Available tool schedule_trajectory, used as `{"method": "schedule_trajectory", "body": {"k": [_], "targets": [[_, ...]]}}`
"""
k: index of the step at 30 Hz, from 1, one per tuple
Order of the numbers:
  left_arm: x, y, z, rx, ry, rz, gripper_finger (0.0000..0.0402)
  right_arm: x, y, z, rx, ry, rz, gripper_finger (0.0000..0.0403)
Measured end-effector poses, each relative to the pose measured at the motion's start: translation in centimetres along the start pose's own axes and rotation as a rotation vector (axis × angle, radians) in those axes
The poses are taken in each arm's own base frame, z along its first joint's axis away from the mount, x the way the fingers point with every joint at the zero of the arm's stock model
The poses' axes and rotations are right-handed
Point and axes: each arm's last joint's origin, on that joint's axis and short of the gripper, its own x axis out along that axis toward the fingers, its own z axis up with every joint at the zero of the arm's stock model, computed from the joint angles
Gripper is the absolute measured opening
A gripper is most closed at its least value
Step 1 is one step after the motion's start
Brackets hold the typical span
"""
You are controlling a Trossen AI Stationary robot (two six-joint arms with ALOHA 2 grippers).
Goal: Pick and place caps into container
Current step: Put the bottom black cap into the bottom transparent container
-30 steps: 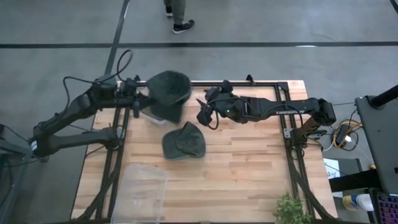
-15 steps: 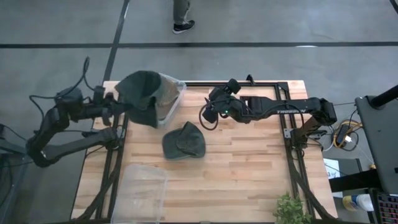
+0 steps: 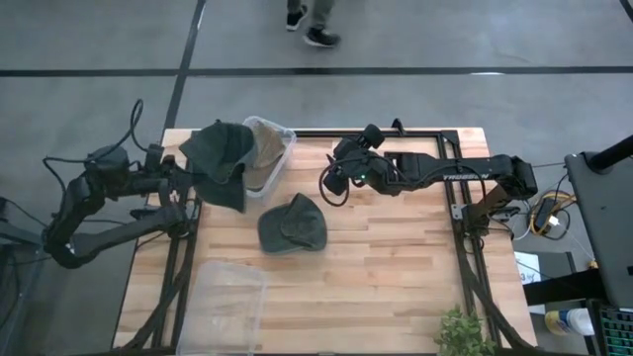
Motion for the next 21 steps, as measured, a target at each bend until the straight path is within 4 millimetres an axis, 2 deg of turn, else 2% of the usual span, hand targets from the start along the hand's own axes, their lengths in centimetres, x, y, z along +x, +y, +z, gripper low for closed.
{"method": "schedule_trajectory", "body": {"k": [8, 17, 21], "targets": [[-0.1, 0.3, -0.6, -0.041, 0.072, 0.013, 0.0005, -0.1, 0.1, 0.0, -0.037, -0.001, 0.003, 0.0291], [-0.3, 0.6, -1.3, -0.098, 0.124, 0.041, 0.0005, -0.9, 1.1, -0.1, -0.289, -0.016, 0.038, 0.0277], [-0.3, 0.6, -1.3, -0.105, 0.124, 0.040, 0.0005, -0.9, 1.1, -0.2, -0.266, -0.013, 0.044, 0.0271]]}}
